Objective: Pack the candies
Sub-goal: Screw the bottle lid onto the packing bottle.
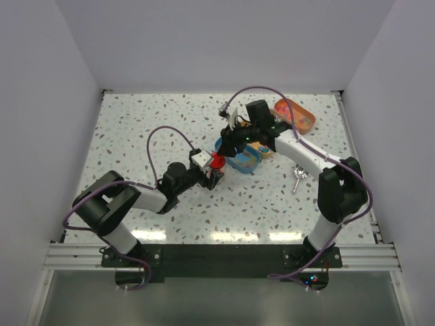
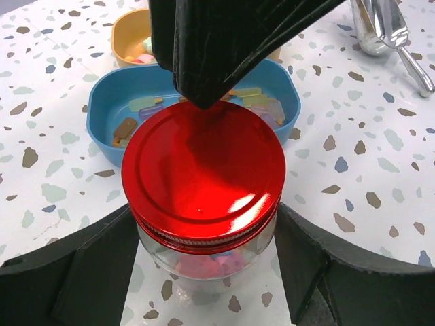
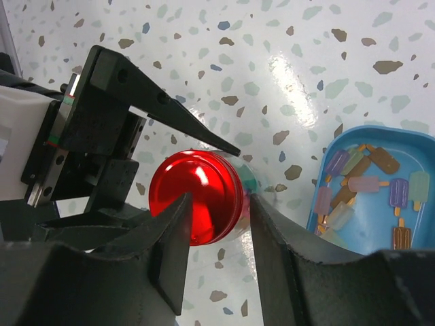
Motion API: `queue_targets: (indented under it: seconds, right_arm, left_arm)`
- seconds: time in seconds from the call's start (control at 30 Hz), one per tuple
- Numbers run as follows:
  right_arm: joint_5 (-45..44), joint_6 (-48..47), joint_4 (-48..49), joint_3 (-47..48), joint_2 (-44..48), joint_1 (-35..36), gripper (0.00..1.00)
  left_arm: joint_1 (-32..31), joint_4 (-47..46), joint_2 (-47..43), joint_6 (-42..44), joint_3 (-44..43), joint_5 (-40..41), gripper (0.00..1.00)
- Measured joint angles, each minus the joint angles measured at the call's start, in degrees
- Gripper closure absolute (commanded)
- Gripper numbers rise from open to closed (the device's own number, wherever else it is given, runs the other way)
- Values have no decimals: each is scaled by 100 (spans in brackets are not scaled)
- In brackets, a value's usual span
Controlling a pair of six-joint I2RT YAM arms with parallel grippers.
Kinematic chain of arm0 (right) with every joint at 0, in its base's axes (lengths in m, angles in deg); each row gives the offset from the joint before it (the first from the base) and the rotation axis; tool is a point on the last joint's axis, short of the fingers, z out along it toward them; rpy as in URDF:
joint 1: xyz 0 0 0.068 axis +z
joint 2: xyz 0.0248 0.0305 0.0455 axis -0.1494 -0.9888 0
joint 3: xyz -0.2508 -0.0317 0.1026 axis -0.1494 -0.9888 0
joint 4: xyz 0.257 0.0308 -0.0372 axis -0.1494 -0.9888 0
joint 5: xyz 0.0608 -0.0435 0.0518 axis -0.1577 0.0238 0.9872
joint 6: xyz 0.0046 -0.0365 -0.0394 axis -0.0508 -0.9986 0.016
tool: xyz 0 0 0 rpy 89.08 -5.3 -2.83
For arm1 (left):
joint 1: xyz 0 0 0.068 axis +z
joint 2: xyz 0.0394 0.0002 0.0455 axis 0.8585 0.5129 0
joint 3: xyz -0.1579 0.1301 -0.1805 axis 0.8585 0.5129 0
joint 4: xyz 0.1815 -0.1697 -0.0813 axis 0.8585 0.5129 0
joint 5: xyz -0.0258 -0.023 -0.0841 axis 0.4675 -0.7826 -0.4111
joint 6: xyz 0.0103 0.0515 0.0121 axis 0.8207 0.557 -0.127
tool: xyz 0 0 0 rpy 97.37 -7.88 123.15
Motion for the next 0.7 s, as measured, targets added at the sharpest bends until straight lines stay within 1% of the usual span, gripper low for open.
queue_targets:
  seconds: [0.03, 0.1, 0.33, 0.4, 0.6, 0.7]
  right_arm:
    - [0, 48, 13, 9, -22, 0, 61]
    - [0, 164, 11, 17, -48, 2, 64]
    - [-92, 382, -37, 42, -162, 35, 66]
    - [-190, 400, -94, 42, -186, 72, 67]
    - [-509, 446, -223, 39, -136, 190, 73]
    - [-876, 533, -197, -92, 35, 289, 79]
  left_arm:
    - [0, 0, 0, 0, 0, -4, 30]
    - [0, 2, 7, 0, -7, -15, 31]
    - [0, 7, 52, 0, -59, -52, 33]
    - [0, 7, 52, 0, -61, -52, 36]
    - [0, 24, 55, 2, -72, -48, 41]
    - [0, 37, 66, 9, -92, -55, 42]
